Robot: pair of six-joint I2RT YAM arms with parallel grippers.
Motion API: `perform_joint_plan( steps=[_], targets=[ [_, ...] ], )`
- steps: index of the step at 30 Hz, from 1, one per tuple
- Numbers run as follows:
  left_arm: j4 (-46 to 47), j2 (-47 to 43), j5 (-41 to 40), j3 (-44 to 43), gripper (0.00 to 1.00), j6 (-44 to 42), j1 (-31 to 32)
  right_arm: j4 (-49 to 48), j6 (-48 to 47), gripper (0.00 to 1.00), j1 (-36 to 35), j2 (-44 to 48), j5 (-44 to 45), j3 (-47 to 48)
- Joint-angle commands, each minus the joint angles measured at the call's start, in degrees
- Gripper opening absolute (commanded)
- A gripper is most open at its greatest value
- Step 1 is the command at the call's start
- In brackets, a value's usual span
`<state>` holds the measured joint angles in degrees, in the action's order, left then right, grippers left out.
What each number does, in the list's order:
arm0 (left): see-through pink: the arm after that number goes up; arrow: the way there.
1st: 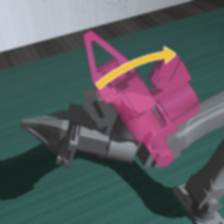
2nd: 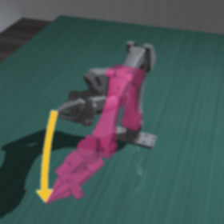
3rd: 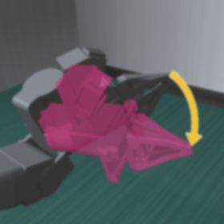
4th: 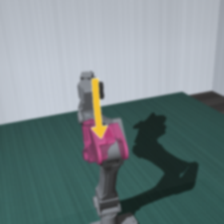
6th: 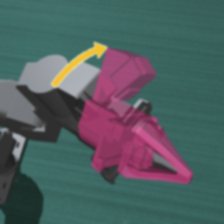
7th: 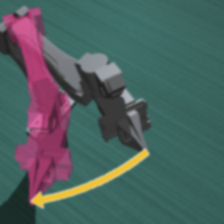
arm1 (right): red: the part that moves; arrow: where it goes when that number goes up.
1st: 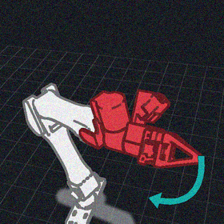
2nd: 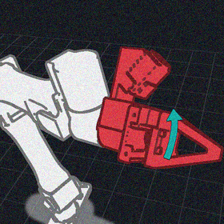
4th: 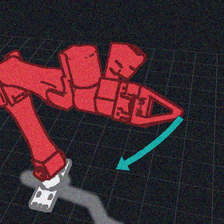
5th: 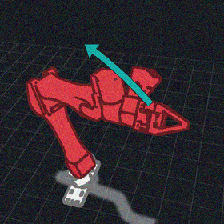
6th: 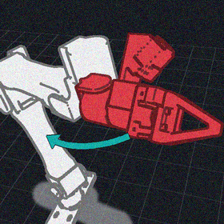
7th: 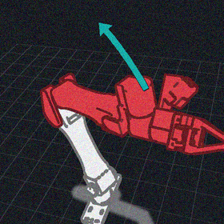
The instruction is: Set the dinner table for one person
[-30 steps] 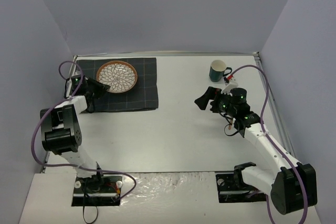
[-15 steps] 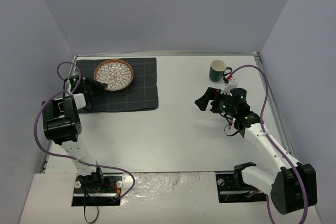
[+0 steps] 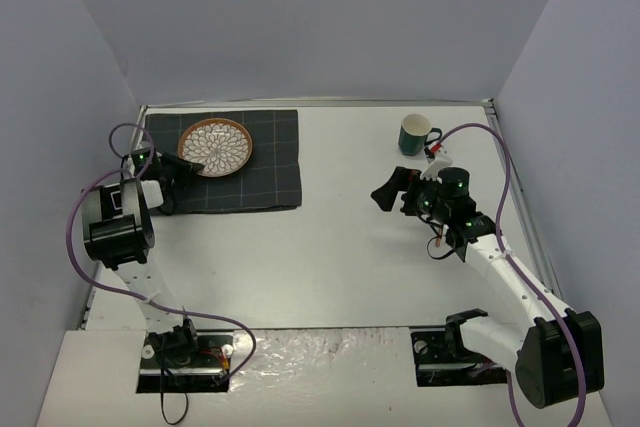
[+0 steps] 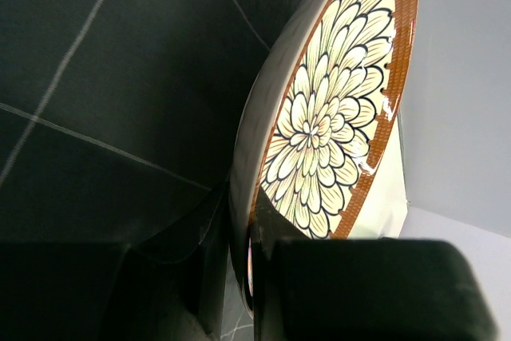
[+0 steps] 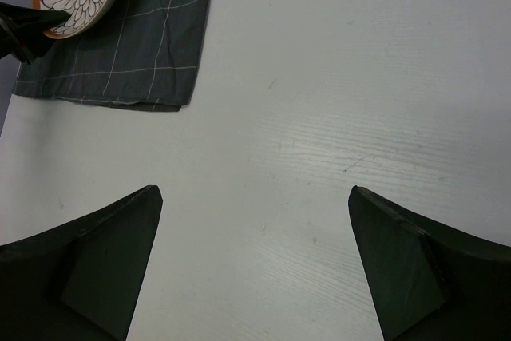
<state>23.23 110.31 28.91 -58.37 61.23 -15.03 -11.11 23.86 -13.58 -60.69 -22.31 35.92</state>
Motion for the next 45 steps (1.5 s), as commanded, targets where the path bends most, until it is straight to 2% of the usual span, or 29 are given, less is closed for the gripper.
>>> perform_joint_plan(
  steps=[1,7,8,11,14,19,23,26,30,36,42,45],
  targets=[
    [11.22,-1.8,4.31,-2.5,0.0,1.87,-0.61,-2.86,-1.05,1.0,-0.08,0.66,-0.32,1.26],
    [7.23,-0.2,4.21,-3.47,0.0,0.19,-0.7,-2.95,-1.09,1.0,-0.04,1.18,-0.28,0.99],
    [6.71,-0.09,3.94,-3.37,0.04,0.05,-0.74,-2.97,-1.12,1.0,-0.04,1.21,-0.28,1.01],
    [4.46,-0.13,3.61,-3.32,0.27,0.12,-1.0,-2.95,-1.22,1.0,-0.04,1.53,-0.28,1.08],
    [-1.61,-1.48,2.04,-3.92,0.45,-2.05,-1.47,-2.86,-1.36,1.0,-0.1,2.51,0.23,0.74],
    [-16.62,-5.69,-3.45,-7.48,0.65,-8.28,-2.02,-2.56,-1.64,1.0,-0.13,3.57,1.85,0.2],
    [-31.02,-10.36,-10.43,-11.81,0.87,-14.05,-2.08,-1.98,-2.22,1.0,-0.15,4.8,5.74,0.35],
    [-42.72,-14.78,-17.11,-15.03,0.97,-19.28,-2.02,-1.73,-4.06,1.0,-0.04,5.21,9.04,1.45],
    [-49.04,-21.3,-20.03,-16.41,0.97,-25.89,-2.08,-1.44,-7.98,1.0,-0.13,2.96,11.02,3.96],
    [-54.45,-30.48,-17.01,-15.0,0.97,-35.53,-1.21,-0.51,-9.16,1.0,1.69,-3.44,14.02,9.46],
    [-55.84,-36.83,-17.5,-10.91,0.97,-42.84,8.55,-7.34,-10.34,0.99,11.01,-12.54,5.01,15.35],
    [-56.98,-37.94,-17.94,-11.57,0.97,-44.18,11.56,-7.42,-13.66,0.98,12.48,-17.22,3.89,18.74]
  ],
)
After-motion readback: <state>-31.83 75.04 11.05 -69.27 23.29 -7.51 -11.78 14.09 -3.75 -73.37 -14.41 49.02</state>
